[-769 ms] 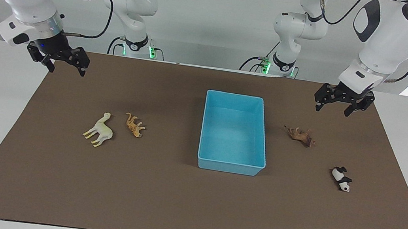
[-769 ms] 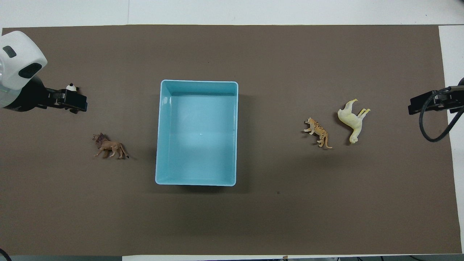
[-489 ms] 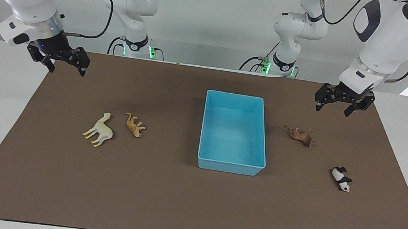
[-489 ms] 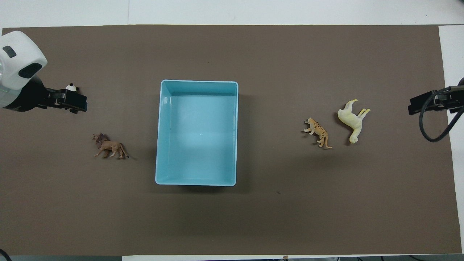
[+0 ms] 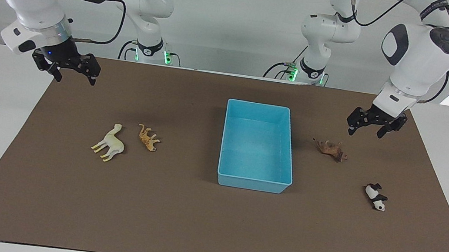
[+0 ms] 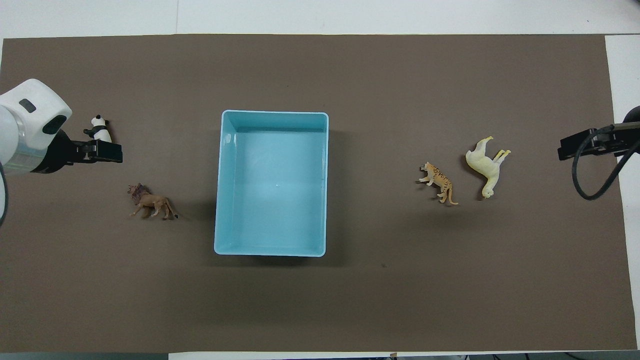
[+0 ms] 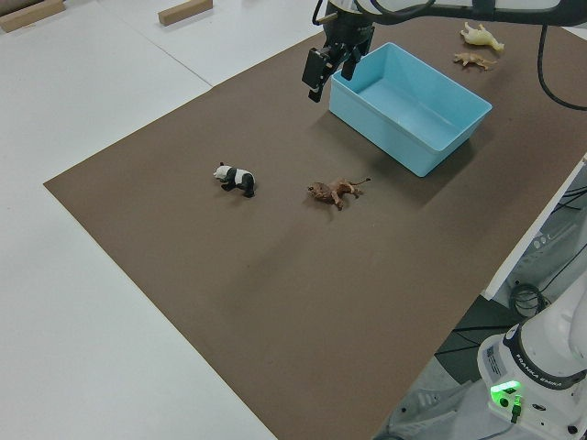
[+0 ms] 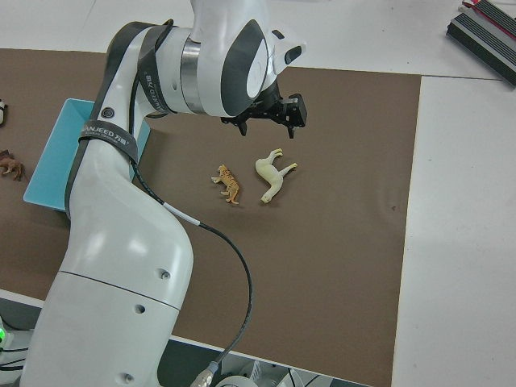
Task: Put all toys into storage box
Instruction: 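Reach the brown lion with the left gripper while the right gripper reaches the horse, then grasp the brown lion with the left gripper while the right gripper grasps the horse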
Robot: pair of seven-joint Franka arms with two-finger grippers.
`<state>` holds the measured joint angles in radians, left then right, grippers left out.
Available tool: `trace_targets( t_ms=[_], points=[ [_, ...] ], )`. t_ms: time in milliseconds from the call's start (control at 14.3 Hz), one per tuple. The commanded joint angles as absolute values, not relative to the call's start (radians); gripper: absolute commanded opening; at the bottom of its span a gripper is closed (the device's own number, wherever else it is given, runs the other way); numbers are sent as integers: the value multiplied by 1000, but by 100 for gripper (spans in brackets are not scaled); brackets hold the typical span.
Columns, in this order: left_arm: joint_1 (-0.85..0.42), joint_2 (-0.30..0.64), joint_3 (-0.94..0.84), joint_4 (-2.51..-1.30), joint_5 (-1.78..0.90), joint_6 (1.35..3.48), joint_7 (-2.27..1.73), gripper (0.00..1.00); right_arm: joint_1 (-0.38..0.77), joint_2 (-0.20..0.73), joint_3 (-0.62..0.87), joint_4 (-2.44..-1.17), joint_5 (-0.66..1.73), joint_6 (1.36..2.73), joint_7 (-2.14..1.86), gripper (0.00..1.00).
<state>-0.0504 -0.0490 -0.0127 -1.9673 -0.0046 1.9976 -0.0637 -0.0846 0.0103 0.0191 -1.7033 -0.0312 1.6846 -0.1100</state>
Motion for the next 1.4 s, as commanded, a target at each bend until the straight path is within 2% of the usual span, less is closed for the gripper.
trace_targets(
  t_ms=[0,210,559,908,1328],
  points=[
    [-49,-14,-15,-2043,-15,2108,-185,100,-91,10,28,-1810,-32,1808,-181,100],
    [-17,32,-15,-2071,-15,2138,-559,100,-83,130,29,-1819,-32,1961,-291,100],
    [-14,61,-15,-2150,-15,2186,-972,100,-55,199,37,-1927,-32,2236,-480,100],
    [-18,14,-15,-2350,-15,2313,-1000,100,15,212,37,-1995,-32,2269,-569,100],
    [-29,17,-15,-2393,-14,2370,-1031,100,-8,170,37,-2126,-32,2321,-696,100]
  ],
)
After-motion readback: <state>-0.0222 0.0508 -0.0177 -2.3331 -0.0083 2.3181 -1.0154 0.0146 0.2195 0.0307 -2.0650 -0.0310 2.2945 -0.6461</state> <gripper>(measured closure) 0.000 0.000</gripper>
